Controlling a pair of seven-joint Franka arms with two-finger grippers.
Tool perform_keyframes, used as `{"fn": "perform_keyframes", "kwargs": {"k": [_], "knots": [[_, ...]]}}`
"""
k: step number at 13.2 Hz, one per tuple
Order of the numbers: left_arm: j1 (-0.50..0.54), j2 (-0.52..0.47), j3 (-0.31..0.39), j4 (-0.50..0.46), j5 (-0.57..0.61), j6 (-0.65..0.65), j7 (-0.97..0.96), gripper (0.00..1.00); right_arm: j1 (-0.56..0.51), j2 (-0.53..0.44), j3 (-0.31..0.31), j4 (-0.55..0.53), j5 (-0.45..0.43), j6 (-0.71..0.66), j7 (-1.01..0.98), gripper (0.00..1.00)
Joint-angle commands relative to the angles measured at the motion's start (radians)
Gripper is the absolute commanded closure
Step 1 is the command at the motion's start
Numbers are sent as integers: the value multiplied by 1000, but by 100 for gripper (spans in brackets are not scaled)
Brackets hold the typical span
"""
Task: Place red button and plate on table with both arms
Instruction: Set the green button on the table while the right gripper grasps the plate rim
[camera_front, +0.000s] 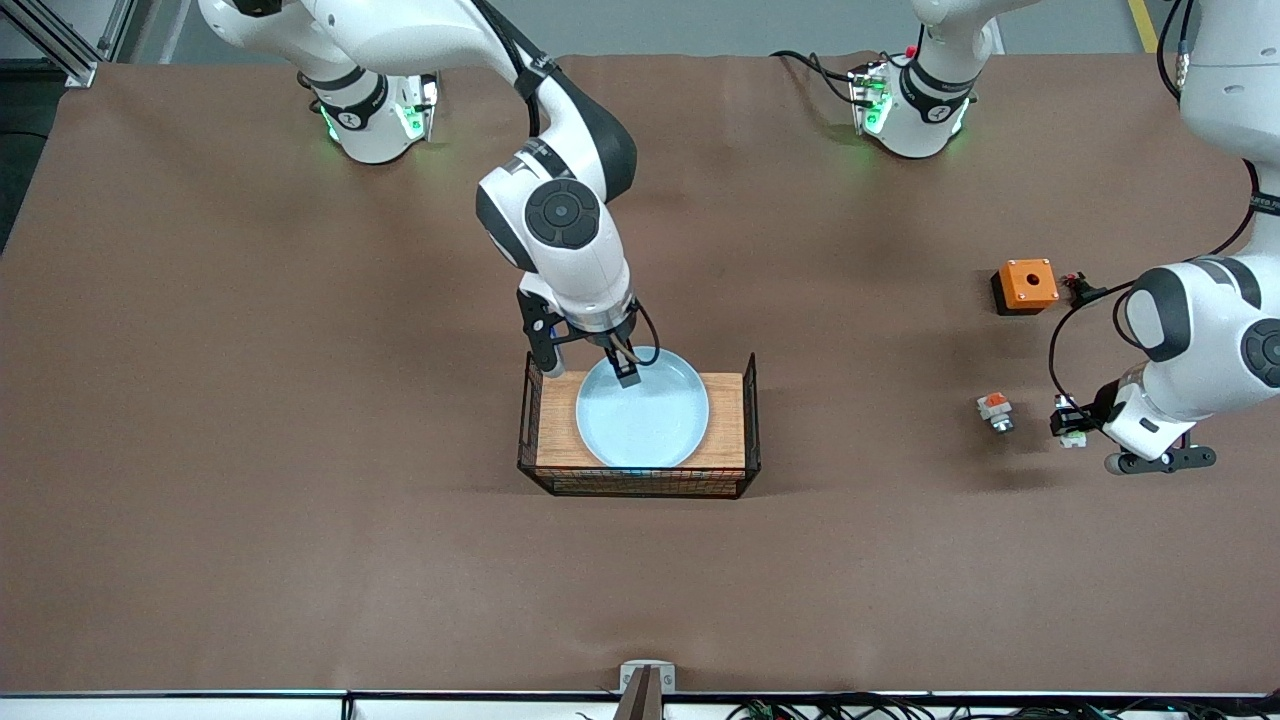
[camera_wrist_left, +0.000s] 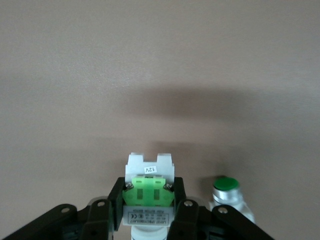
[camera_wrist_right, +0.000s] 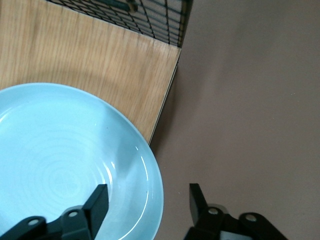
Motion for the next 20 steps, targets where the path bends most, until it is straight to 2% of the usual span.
{"fn": "perform_keyframes", "kwargs": {"k": [1, 2, 4, 6, 9, 12, 13, 15, 17, 20], "knots": [[-3, 41, -8, 3, 8, 53, 6, 78, 3, 24, 2, 28, -13, 8, 23, 38], [-3, 41, -7, 4, 8, 54, 6, 63, 5, 26, 2, 28, -19, 15, 23, 40], [-1, 29, -8, 6, 8, 51, 7, 2, 6, 35, 4, 26, -36, 21, 20, 50], [1, -37, -10, 0, 6, 19, 9, 0, 6, 38, 2, 28, -36, 21, 15, 64], [5, -205, -16, 13, -4, -143, 7, 0, 8, 41, 4, 28, -43, 29, 14, 81], [2, -334, -28, 87, -6, -306, 4, 0, 10, 41, 4, 28, -48, 29, 14, 91], [2, -362, -36, 133, -6, -379, 4, 0, 10, 41, 4, 28, -46, 31, 15, 97], [-2, -362, -51, 278, -6, -555, 4, 0, 10, 41, 4, 28, -46, 31, 17, 99], [-4, -365, -77, 377, -7, -662, -2, 0, 8, 39, 4, 37, -46, 31, 17, 100], [-4, -422, -100, 408, -15, -751, -10, 0, 8, 24, 6, 52, -40, 11, 15, 100]]}}
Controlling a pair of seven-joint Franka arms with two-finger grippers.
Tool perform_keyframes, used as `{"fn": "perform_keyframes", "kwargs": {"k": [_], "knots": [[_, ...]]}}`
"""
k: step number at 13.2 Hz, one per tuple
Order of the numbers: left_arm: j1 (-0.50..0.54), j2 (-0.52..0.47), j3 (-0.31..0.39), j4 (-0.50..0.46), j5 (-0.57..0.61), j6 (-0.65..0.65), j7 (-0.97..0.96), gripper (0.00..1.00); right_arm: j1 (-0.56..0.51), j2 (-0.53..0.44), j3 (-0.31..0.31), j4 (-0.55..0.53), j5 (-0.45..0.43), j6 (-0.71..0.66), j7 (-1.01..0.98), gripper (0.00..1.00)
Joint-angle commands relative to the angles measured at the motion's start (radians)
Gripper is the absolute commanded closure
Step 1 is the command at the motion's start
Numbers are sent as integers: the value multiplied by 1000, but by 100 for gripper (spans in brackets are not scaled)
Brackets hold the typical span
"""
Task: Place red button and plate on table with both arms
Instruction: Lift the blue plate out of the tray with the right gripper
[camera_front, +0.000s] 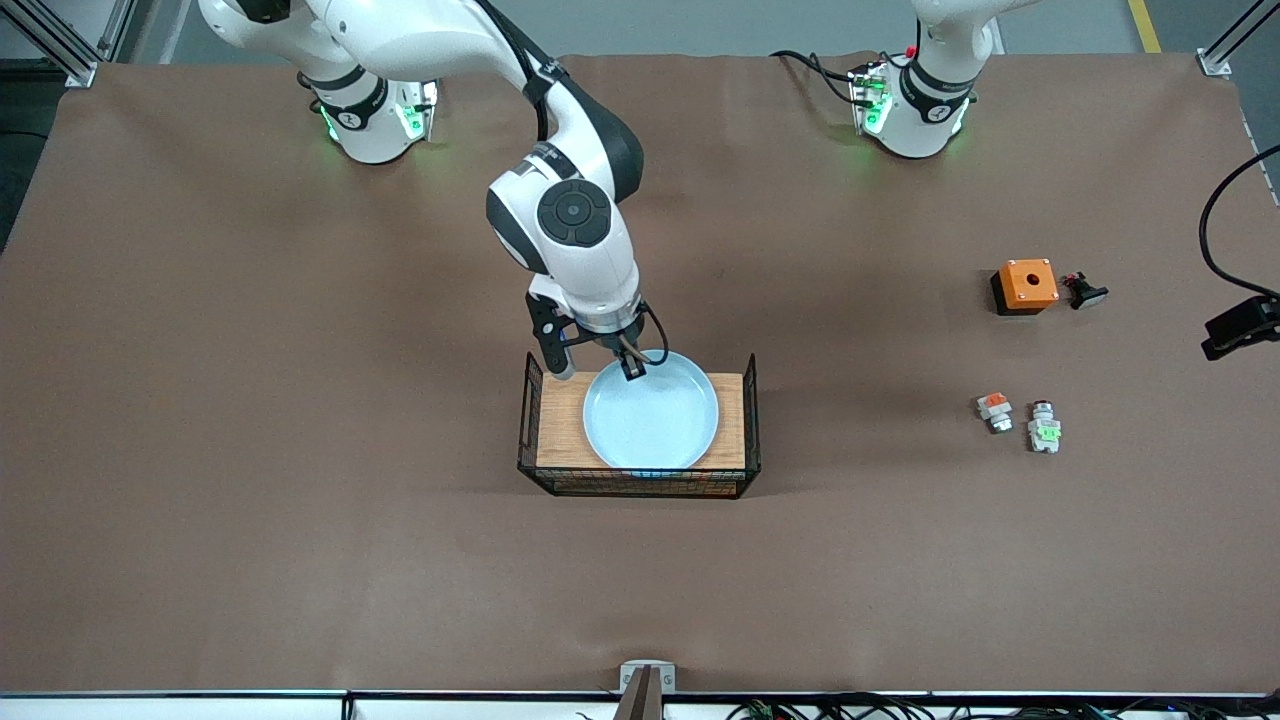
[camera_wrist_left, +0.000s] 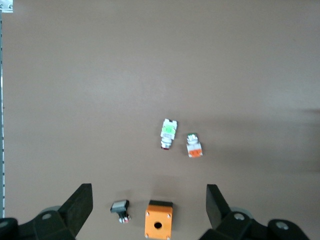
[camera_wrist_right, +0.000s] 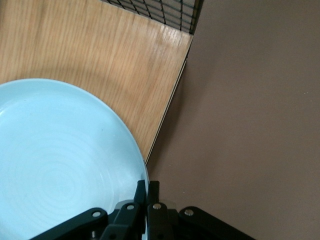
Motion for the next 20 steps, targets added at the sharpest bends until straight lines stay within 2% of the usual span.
{"fn": "perform_keyframes", "kwargs": {"k": [1, 6, 7, 9, 12, 15, 18, 20], "knots": [[1, -43, -14, 30, -29, -77, -19, 0, -1, -9, -1, 33, -11, -25, 14, 100], [-5, -132, -22, 24, -105, -190, -88, 0, -1, -146, 6, 35, -3, -218, 8, 100], [-37, -145, -16, 18, -106, -200, -112, 0, -1, -173, 6, 35, -1, -264, 8, 100], [-115, -171, 24, 6, -108, -223, -174, 0, -8, -236, 6, 46, 0, -366, -21, 100], [-276, -211, 160, -37, -108, -225, -185, 0, -37, -345, -6, 44, 2, -533, -199, 100], [-330, -226, 196, -56, -109, -225, -200, 0, -176, -408, -7, 41, 2, -680, -615, 100], [-327, -226, 196, -54, -109, -223, -215, 0, -415, -405, -6, 32, 45, -697, -1086, 100], [-327, -223, 196, -51, -109, -223, -214, 0, -523, -393, -6, 20, 46, -673, -1317, 100]]}}
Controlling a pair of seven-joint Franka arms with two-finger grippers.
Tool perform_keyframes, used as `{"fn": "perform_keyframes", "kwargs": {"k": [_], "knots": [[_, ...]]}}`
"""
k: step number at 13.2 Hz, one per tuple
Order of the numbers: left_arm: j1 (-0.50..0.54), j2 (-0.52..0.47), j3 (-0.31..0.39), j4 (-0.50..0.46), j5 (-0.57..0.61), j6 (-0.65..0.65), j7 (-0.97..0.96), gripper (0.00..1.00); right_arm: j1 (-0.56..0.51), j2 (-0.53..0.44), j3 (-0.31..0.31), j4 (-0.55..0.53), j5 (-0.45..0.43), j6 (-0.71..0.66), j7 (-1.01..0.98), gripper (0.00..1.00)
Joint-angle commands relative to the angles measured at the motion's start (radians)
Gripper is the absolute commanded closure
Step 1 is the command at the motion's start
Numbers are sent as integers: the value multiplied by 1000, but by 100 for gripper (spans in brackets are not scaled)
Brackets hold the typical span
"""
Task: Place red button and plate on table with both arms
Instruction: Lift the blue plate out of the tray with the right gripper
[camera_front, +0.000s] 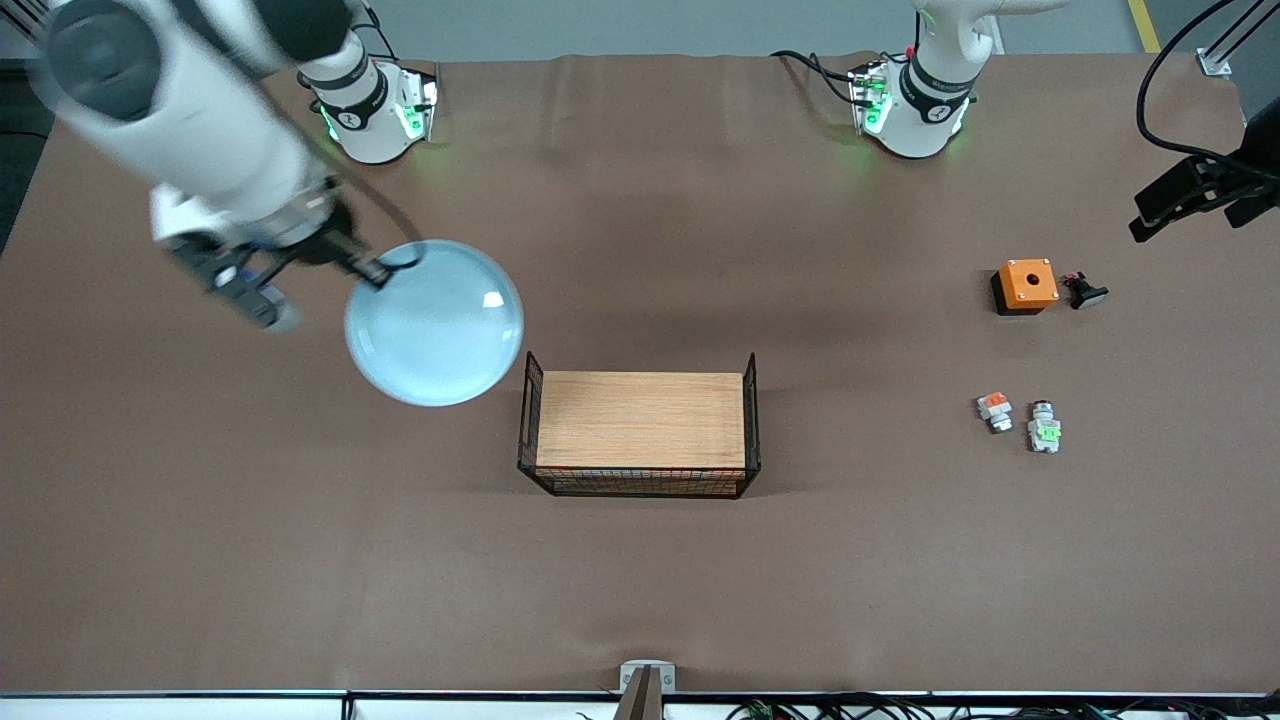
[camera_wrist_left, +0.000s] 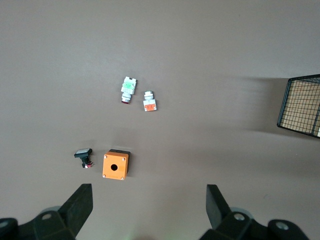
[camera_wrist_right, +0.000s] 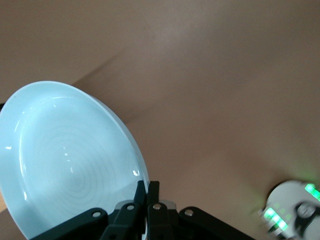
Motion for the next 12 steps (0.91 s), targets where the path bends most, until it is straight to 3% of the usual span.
{"fn": "perform_keyframes", "kwargs": {"k": [1, 7, 12], "knots": [[-10, -16, 13, -16, -16, 0, -11, 0, -131, 11, 18, -45, 18, 54, -283, 100], [-9, -12, 13, -13, -14, -1, -13, 0, -364, 134, 20, -140, 20, 266, -710, 99], [-7, -12, 14, -10, -14, 0, -13, 0, -423, 271, 18, -189, 7, 419, -822, 98]]}}
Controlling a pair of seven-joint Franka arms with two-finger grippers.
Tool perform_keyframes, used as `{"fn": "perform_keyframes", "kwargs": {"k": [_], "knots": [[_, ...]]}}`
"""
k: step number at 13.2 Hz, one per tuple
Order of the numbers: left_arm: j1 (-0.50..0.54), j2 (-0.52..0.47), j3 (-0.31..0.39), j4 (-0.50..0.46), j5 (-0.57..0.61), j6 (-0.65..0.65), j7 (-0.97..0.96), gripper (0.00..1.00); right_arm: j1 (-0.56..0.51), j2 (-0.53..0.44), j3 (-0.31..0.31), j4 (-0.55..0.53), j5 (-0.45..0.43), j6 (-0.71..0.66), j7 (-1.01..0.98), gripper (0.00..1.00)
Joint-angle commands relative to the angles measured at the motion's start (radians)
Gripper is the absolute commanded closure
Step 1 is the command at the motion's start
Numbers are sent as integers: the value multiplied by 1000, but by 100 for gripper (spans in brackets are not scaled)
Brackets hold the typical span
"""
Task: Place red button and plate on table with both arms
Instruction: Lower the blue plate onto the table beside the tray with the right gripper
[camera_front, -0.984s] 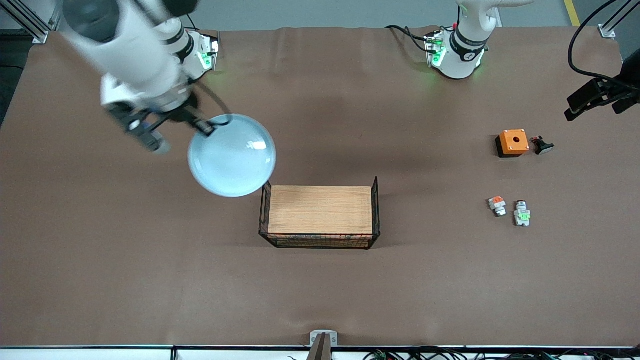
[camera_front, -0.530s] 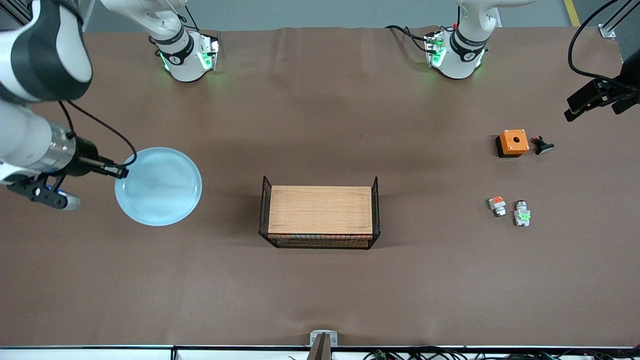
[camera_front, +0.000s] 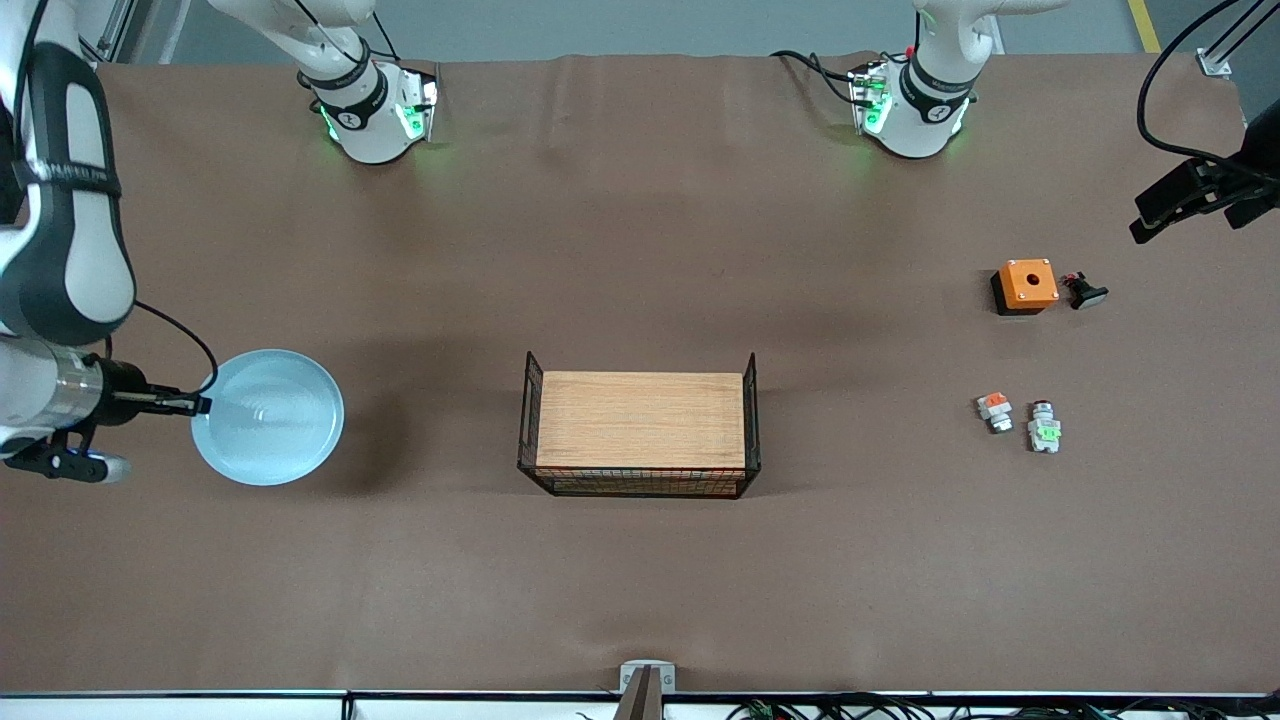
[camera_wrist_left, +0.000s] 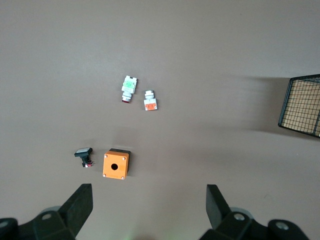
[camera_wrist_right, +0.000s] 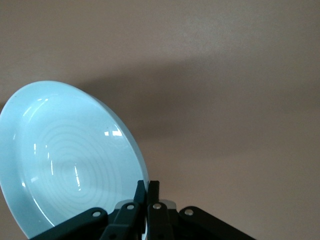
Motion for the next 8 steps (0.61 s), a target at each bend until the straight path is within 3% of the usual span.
{"fn": "perform_keyframes", "kwargs": {"k": [1, 8], "knots": [[-6, -10, 10, -6, -13, 1, -13, 0, -17, 35, 20, -41, -12, 94, -22, 99], [-6, 2, 10, -5, -8, 10, -13, 0, -85, 144, 20, -71, -35, 253, -188, 98]]}}
